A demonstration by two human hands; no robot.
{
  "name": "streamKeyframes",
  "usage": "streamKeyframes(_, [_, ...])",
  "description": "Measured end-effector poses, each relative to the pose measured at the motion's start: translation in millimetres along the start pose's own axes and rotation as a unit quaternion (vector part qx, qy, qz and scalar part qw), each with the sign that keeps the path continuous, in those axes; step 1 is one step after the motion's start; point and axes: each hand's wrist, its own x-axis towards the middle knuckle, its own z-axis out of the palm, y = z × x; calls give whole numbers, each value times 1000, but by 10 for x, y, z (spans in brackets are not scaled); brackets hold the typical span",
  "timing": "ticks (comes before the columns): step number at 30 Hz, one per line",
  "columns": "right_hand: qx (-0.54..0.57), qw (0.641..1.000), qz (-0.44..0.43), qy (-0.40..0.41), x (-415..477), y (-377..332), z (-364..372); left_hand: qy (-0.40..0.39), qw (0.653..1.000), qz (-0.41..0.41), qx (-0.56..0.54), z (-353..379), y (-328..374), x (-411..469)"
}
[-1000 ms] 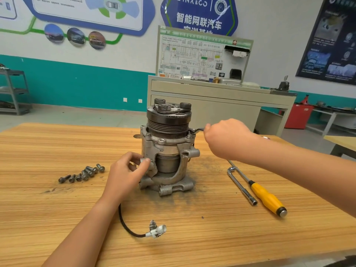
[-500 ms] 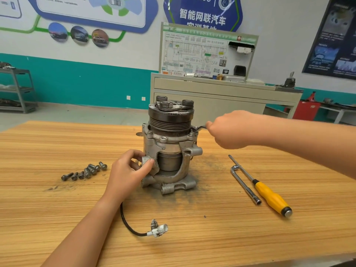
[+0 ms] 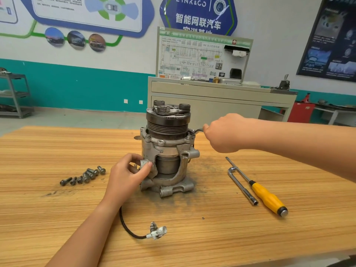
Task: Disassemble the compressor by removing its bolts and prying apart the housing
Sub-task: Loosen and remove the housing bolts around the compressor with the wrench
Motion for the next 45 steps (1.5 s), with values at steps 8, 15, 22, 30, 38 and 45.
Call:
streamKeyframes(8, [10,1000,7,9,3,-17,14,-1,1000,-5,-4,-5,-4,2])
streamKeyframes(15, [-40,999,20,24,66,33,90,-8,1000,-22,-17,-10,-36,2])
streamKeyframes(22, [-81,994,67,39,195,81,220,-3,1000,-21,-19,-39,-28,8])
streamKeyframes(30, [16,982,70,176,519,173,657,-31,996,-44,-72,-55,-45,26])
streamKeyframes(38, [107,940,87,313,566,157,718,-18,998,-23,-56,-60,-71,45])
streamKeyframes(45, [300,891,123,318,80,25,743,-17,999,11,-47,-35,-112,58])
